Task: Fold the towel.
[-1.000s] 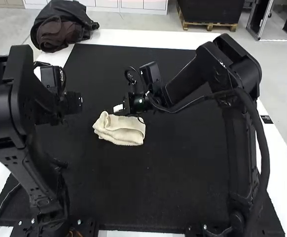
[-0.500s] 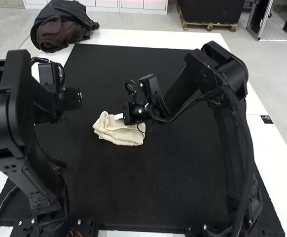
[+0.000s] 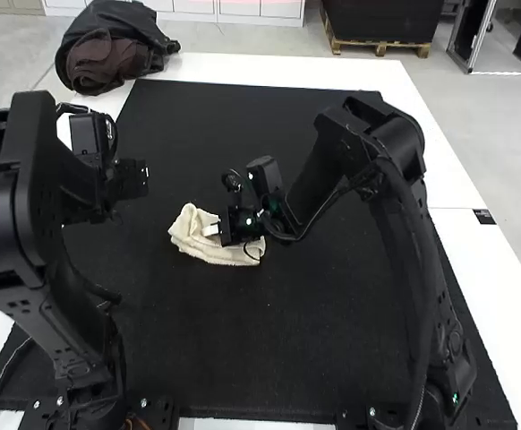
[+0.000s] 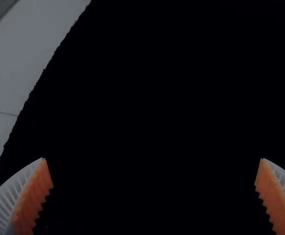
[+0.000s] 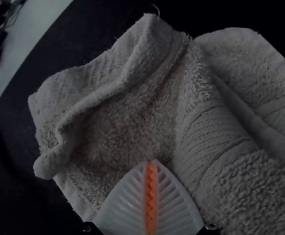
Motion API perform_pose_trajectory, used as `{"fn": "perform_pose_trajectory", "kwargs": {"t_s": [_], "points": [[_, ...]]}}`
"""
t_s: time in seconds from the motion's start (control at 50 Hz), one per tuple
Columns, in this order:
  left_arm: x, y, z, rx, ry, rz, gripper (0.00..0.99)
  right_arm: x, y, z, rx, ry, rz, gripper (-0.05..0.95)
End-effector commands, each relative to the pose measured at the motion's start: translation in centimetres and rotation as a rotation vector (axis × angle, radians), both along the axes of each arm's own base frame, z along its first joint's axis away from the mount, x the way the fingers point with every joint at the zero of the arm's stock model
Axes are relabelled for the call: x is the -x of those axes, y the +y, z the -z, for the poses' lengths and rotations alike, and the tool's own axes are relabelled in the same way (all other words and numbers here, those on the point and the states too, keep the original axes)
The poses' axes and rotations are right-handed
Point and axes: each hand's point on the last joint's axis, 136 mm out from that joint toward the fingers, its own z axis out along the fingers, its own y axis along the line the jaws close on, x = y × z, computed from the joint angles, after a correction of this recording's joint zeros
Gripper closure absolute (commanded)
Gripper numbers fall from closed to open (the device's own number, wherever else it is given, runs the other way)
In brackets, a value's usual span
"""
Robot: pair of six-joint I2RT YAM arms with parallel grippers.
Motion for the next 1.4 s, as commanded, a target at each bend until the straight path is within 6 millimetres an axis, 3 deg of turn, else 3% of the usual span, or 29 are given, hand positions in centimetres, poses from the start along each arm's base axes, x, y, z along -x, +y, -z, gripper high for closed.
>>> {"fn": "perform_pose_trajectory", "kwargs": {"t_s": [0.0, 0.12, 0.22, 0.44, 0.76, 0.88, 0.98, 1.0, 1.02, 1.06, 1.22, 1.38], "points": [[-0.2, 0.2, -1.4, 0.004, -0.041, -0.004, 0.026, 1.7, 0.8, 1.8, 0.013, 0.011, -0.035, 0.92], [-0.1, 0.2, -1.4, 0.004, -0.040, -0.004, 0.026, 2.1, 0.9, 2.1, -0.001, -0.001, -0.036, 0.92], [-0.2, 0.3, -1.8, 0.003, -0.046, -0.006, 0.026, 1.4, 0.6, 0.7, -0.023, 0.014, -0.008, 0.92], [-1.4, 0.4, -4.6, -0.008, -0.092, 0.000, 0.026, -2.0, -1.0, -6.2, -0.114, -0.013, 0.079, 0.92], [-3.8, -0.6, -9.7, -0.003, -0.160, 0.033, 0.026, -5.4, -4.7, -18.2, -0.211, -0.109, 0.171, 0.91], [-4.7, -2.0, -12.2, 0.006, -0.193, 0.063, 0.026, -6.7, -7.4, -23.4, -0.248, -0.164, 0.226, 0.64], [-5.3, -3.3, -15.0, 0.006, -0.233, 0.093, 0.026, -7.8, -10.3, -28.4, -0.282, -0.236, 0.298, 0.29], [-5.3, -3.5, -15.6, 0.005, -0.241, 0.100, 0.026, -8.1, -11.0, -29.5, -0.287, -0.250, 0.315, 0.16], [-5.4, -3.6, -16.3, 0.003, -0.251, 0.102, 0.026, -8.2, -11.6, -30.3, -0.293, -0.262, 0.326, 0.08], [-5.4, -4.0, -17.2, 0.004, -0.257, 0.110, 0.026, -8.4, -12.9, -32.0, -0.304, -0.283, 0.347, -0.01], [-4.7, -5.1, -22.4, -0.010, -0.340, 0.134, 0.026, -7.9, -18.9, -39.4, -0.363, -0.411, 0.448, -0.01], [-2.6, -6.3, -27.7, -0.025, -0.437, 0.158, 0.026, -4.4, -25.3, -45.8, -0.412, -0.558, 0.558, -0.01]]}}
